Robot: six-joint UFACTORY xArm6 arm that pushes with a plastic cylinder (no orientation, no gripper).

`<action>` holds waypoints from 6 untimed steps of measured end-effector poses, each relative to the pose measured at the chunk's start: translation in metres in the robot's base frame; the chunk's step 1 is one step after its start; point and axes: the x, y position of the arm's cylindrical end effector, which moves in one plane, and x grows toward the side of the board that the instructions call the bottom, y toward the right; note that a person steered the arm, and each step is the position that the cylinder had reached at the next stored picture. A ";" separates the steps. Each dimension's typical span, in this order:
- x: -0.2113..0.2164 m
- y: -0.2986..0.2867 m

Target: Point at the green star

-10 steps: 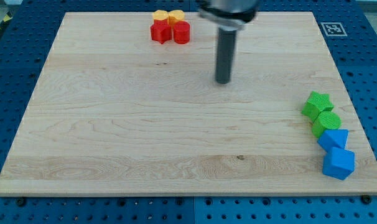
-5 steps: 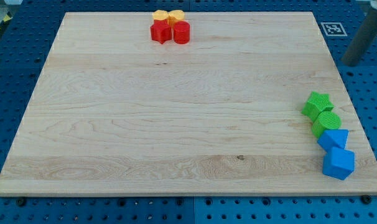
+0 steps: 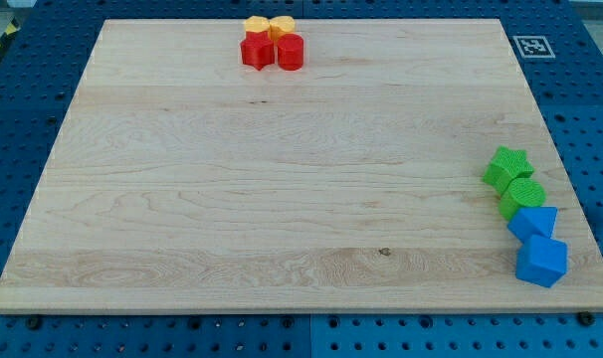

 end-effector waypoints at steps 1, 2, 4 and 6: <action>0.015 -0.002; 0.015 -0.008; -0.030 -0.042; -0.035 -0.136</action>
